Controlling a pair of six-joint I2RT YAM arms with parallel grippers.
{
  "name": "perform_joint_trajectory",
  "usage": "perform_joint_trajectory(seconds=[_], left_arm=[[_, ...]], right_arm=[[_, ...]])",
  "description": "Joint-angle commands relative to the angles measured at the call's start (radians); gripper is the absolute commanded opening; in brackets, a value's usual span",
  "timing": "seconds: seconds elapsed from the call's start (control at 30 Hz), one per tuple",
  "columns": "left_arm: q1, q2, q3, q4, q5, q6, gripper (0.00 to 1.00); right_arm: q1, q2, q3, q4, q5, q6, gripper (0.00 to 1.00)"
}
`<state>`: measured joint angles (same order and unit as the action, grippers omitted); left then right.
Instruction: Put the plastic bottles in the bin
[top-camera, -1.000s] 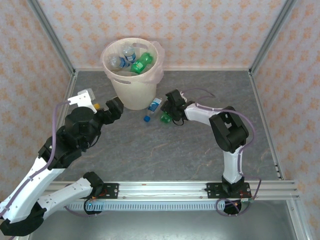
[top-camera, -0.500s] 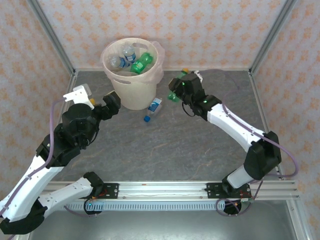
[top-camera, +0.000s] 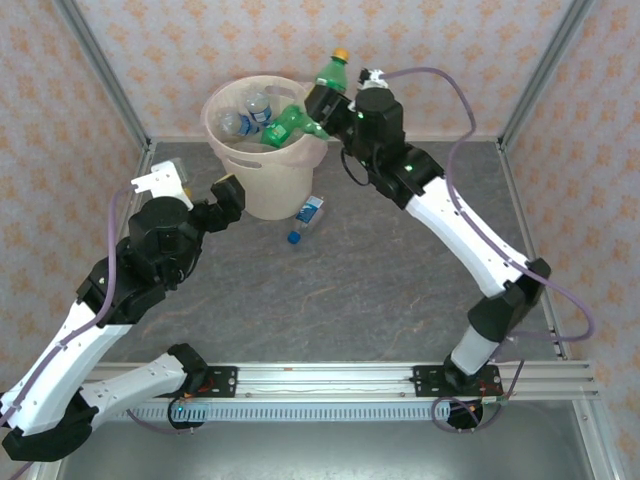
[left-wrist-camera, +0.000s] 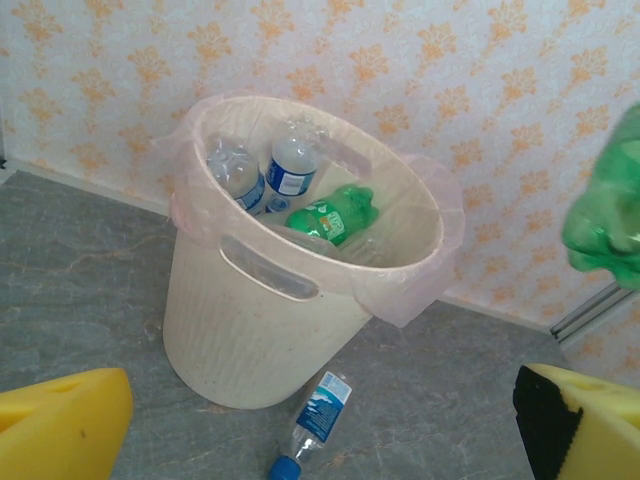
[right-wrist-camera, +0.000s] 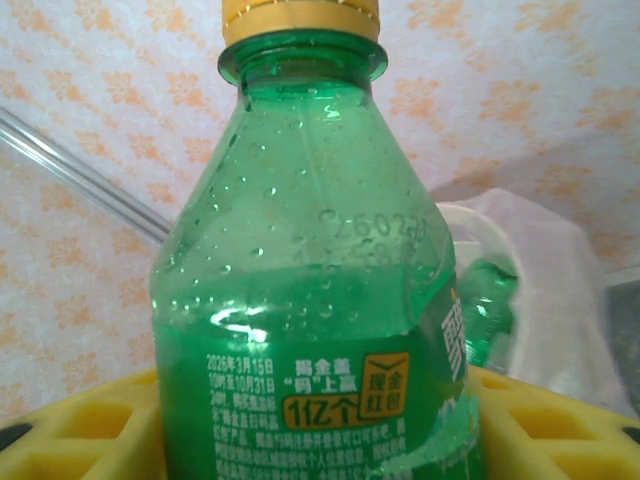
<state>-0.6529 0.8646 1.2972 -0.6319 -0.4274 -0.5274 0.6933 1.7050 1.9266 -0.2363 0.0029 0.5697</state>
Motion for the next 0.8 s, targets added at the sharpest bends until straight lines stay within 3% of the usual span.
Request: perform_joint_trajectory(seconds=[0.0, 0.3, 0.33, 0.43, 0.47, 0.77], left_arm=[[-0.002, -0.008, 0.031, -0.015, -0.02, 0.02, 0.99], [-0.002, -0.033, 0.037, -0.045, -0.028, 0.021, 0.99], [-0.002, -0.033, 0.039, -0.05, -0.031, 0.021, 0.99], [-0.001, -0.032, 0.04, -0.058, -0.04, 0.025, 0.99], [-0.002, -0.032, 0.041, -0.057, -0.043, 0.027, 0.99], [-0.002, 0.004, 0.021, -0.029, -0.042, 0.035, 0.99]], right_arm=[[0.016, 0.122, 0.139, -0.064, -0.017, -0.035, 0.59], [0.029, 0.391, 0.491, -0.148, -0.058, -0.018, 0.6], [0.029, 0.409, 0.512, -0.15, -0.066, -0.013, 0.63], [0.029, 0.429, 0.528, -0.15, -0.078, -0.009, 0.93], [0.03, 0.427, 0.529, -0.149, -0.078, -0.011, 0.99], [0.029, 0.358, 0.494, -0.158, -0.037, -0.049, 1.0]])
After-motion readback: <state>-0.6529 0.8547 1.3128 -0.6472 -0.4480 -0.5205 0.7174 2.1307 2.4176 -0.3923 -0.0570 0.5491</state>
